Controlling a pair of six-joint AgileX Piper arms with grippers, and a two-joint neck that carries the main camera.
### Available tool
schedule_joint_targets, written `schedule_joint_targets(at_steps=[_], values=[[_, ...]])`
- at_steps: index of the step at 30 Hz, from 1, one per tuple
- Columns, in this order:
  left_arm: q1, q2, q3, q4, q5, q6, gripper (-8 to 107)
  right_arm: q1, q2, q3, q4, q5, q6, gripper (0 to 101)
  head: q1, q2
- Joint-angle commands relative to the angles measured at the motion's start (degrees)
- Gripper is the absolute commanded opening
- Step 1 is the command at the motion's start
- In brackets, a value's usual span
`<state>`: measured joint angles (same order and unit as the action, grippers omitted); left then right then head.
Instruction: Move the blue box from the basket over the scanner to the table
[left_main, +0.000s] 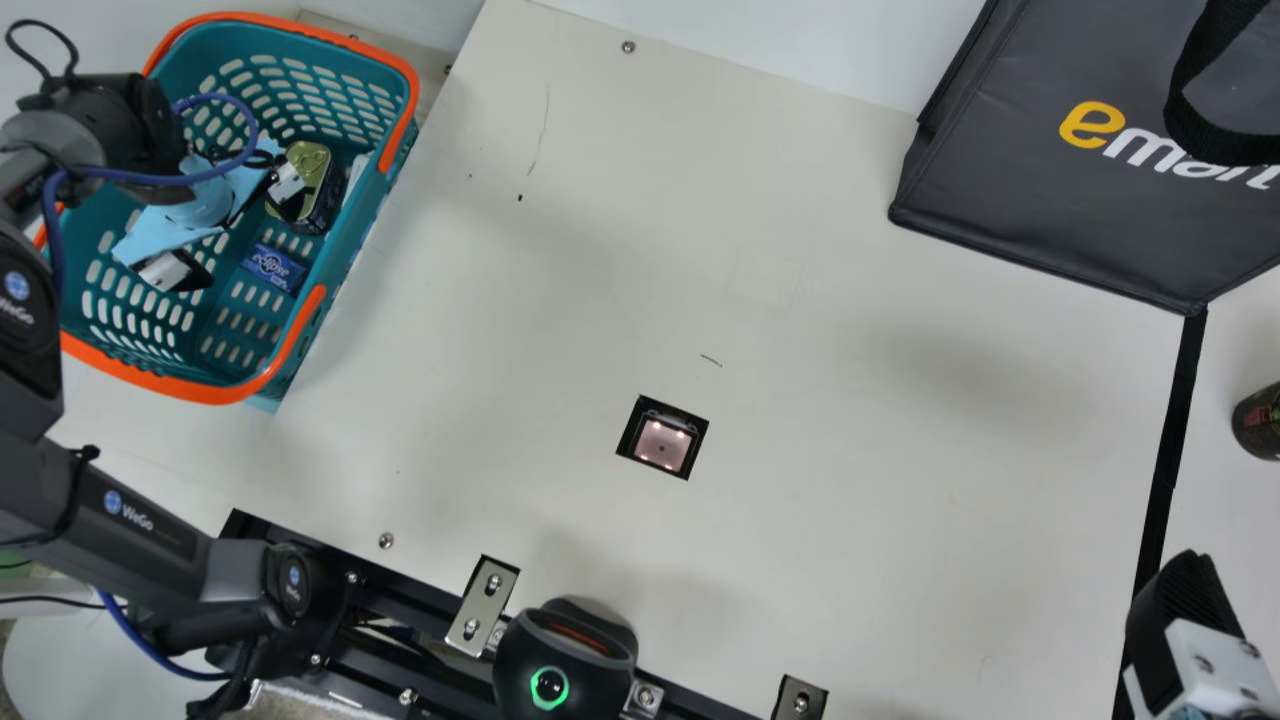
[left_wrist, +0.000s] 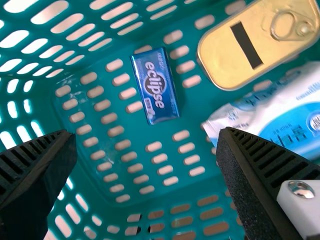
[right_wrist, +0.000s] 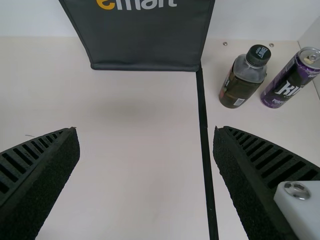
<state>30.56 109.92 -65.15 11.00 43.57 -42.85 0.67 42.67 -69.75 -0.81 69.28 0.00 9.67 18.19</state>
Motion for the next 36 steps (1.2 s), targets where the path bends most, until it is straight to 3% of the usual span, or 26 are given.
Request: schedule_joint_targets(at_steps=[1,15,36], values=[[-0.2,0.3,0.7,1.4,-1.2,-3.2,90,0.0,0.0,0.0,0.0,0.0,0.0,95,-1.7,0.2],[-0.6,3.9,3.1,4.8,-5.8,-8.6,90,0.0,0.0,0.0,0.0,0.0,0.0,95,-1.7,0.2],[2.3,10.3,3.8,0.5,-11.4,-2.5,90,0.0,0.0,0.0,0.0,0.0,0.0,95,-1.7,0.2]])
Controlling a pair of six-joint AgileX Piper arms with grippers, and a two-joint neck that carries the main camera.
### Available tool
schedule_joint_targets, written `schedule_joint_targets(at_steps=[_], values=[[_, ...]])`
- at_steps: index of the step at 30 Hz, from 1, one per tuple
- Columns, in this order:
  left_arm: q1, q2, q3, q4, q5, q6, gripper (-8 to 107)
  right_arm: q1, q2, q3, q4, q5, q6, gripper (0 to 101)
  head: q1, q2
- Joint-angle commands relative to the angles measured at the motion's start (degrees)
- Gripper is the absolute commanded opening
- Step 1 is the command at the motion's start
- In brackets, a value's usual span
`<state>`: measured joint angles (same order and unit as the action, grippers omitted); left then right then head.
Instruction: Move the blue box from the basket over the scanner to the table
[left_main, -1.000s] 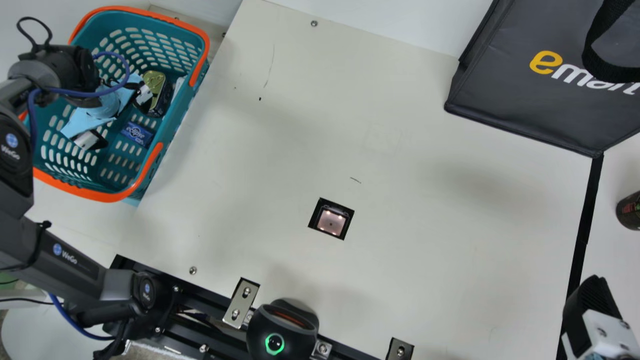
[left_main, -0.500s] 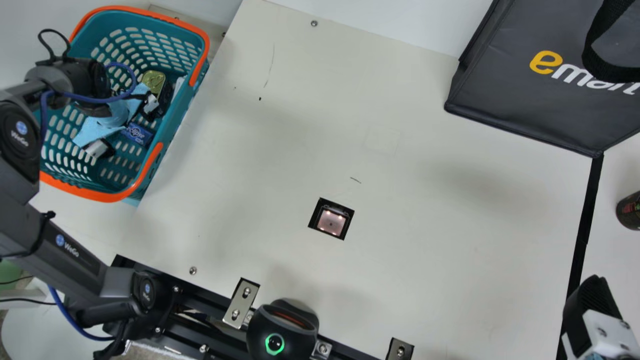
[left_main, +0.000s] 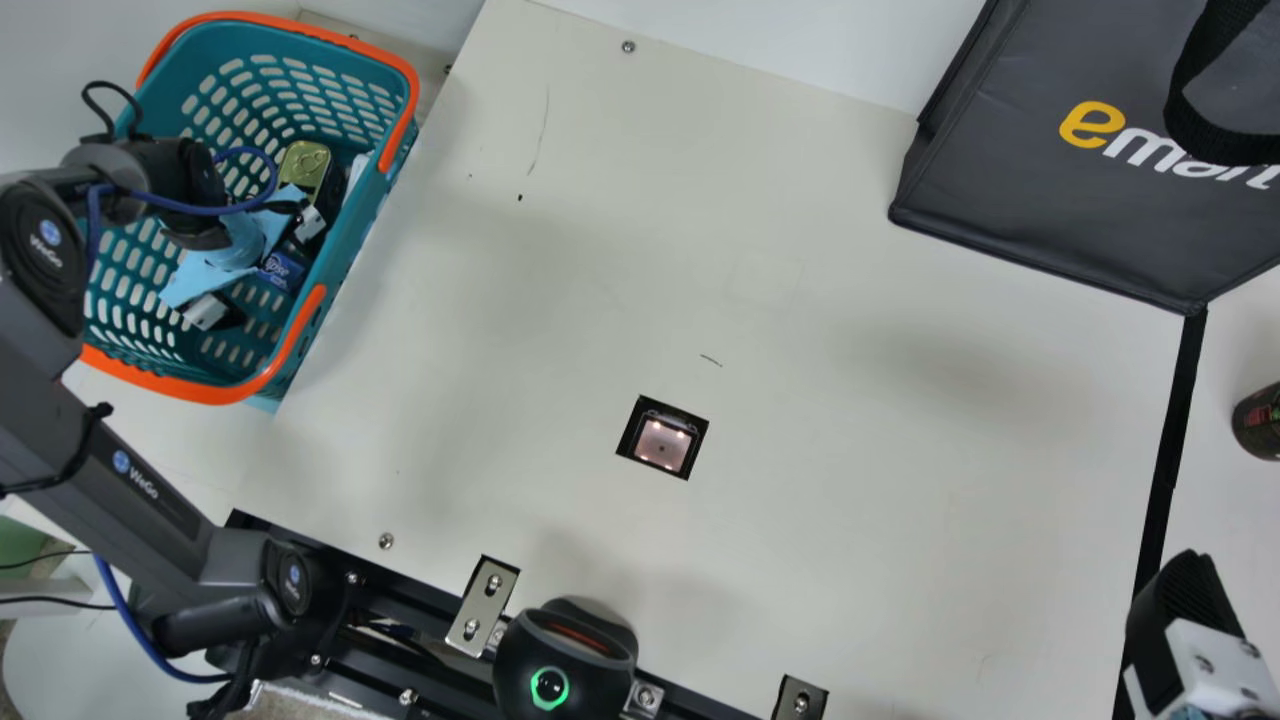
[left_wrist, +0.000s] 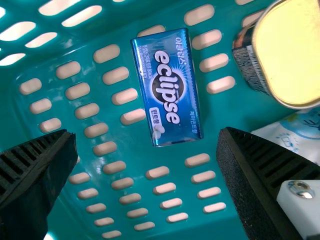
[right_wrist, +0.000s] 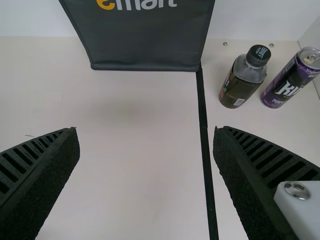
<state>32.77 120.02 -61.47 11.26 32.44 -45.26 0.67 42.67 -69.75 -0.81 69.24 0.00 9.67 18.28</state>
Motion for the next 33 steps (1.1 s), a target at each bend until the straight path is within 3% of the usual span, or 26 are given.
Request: schedule_joint_targets(at_steps=[1,33], values=[[0.1,0.3,0.2,0.3,-0.4,-0.1,90,0.0,0.0,0.0,0.0,0.0,0.0,95,-1.7,0.1],[0.9,2.7,1.2,3.0,-3.4,-4.8,90,0.0,0.0,0.0,0.0,0.0,0.0,95,-1.7,0.1]])
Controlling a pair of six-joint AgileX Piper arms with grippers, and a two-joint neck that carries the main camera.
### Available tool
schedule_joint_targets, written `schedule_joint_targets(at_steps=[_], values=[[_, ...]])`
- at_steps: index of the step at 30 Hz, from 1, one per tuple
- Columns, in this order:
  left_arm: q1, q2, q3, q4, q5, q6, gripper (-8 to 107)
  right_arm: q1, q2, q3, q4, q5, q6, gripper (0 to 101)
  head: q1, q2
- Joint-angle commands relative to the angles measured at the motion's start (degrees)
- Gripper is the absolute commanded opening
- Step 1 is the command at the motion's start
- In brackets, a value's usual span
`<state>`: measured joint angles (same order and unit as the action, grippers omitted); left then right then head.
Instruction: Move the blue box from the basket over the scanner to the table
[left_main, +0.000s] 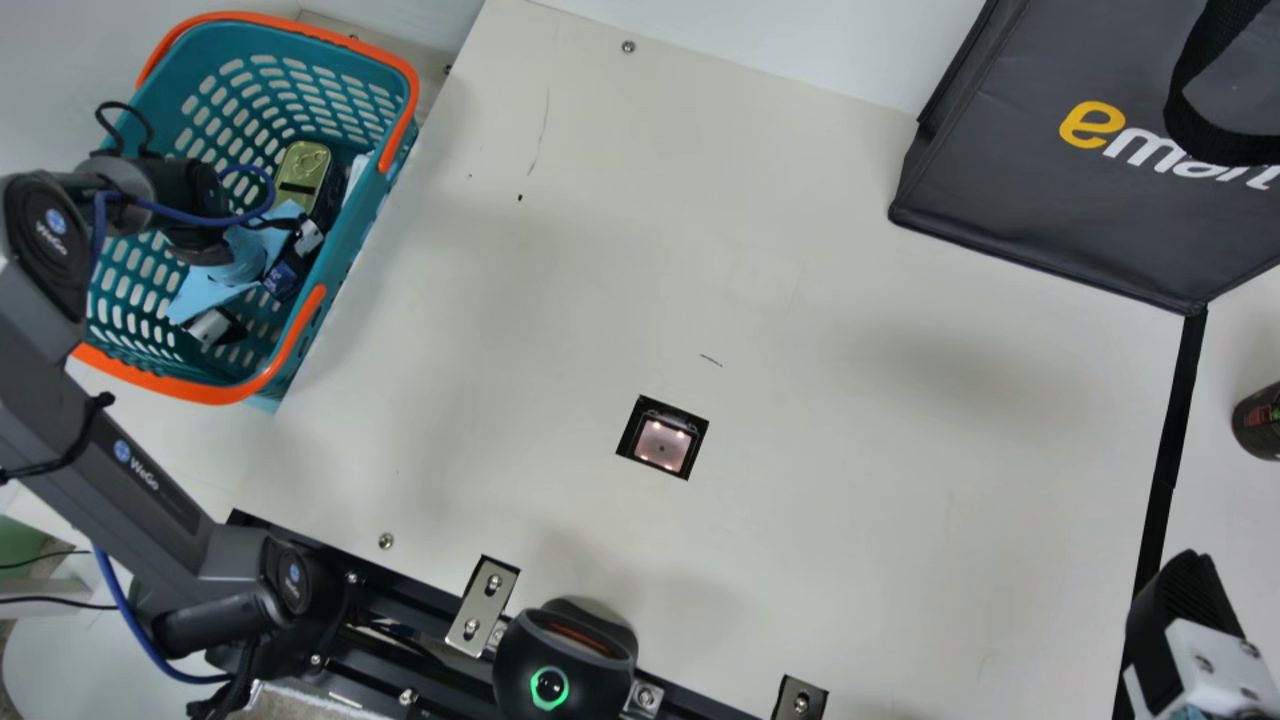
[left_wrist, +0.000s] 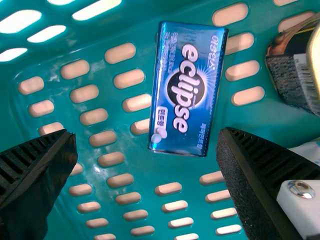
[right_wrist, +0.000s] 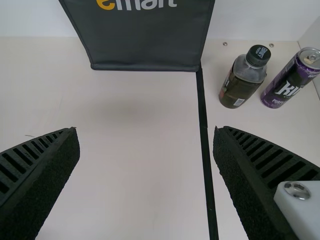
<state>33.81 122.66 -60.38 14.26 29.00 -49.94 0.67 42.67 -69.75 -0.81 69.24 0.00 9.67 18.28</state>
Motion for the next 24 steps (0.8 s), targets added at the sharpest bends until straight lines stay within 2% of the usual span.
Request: schedule_joint_targets(at_steps=[1,10,24], values=[[-0.1,0.1,0.1,0.2,-0.1,-0.3,90,0.0,0.0,0.0,0.0,0.0,0.0,95,-1.7,0.1],[-0.3,0.5,0.2,0.2,-0.9,-0.6,90,0.0,0.0,0.0,0.0,0.0,0.0,95,-1.7,0.1],[-0.2,0.7,0.2,-0.6,-1.1,0.3,-3,0.0,0.0,0.0,0.0,0.0,0.0,95,-1.7,0.1]])
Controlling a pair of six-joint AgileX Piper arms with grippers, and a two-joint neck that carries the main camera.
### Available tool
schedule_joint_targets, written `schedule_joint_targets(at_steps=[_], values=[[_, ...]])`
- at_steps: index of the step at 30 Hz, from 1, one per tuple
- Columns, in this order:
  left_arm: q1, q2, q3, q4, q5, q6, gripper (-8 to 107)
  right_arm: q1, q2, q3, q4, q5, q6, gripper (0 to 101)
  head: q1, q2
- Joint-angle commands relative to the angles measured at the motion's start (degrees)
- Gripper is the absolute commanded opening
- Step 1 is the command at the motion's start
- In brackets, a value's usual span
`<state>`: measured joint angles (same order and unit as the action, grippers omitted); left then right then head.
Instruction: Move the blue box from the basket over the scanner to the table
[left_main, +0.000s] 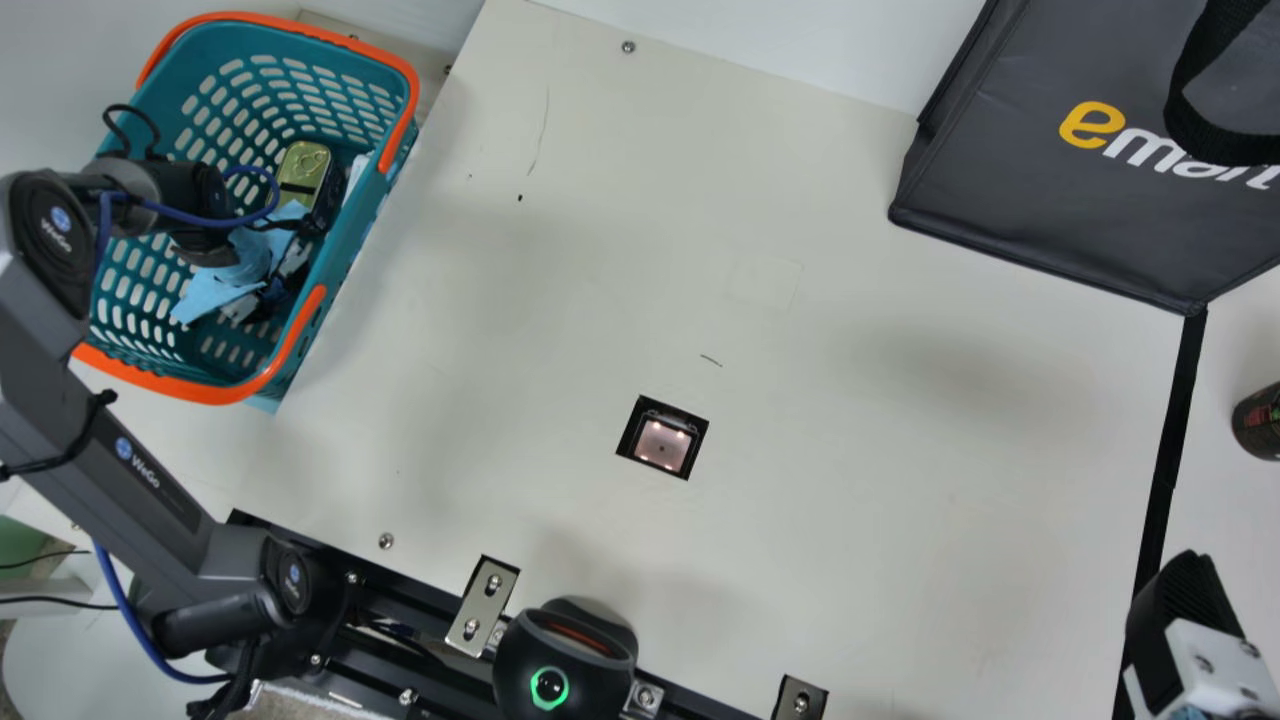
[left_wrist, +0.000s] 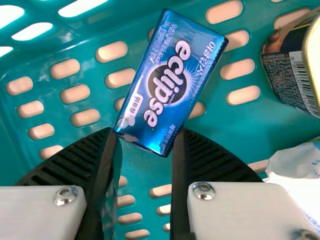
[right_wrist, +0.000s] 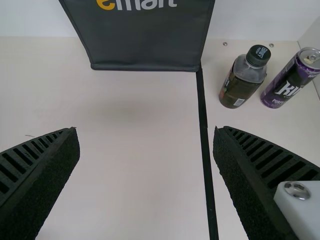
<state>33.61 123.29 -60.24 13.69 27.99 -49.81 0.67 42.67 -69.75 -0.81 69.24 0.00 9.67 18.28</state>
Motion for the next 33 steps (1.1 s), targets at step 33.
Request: schedule_joint_targets(at_steps=[33], values=[[-2.5,-4.4,-2.8,-3.6,11.1,10.1,22,0.0,0.0,0.0,0.0,0.0,0.0,95,-1.7,0.1]])
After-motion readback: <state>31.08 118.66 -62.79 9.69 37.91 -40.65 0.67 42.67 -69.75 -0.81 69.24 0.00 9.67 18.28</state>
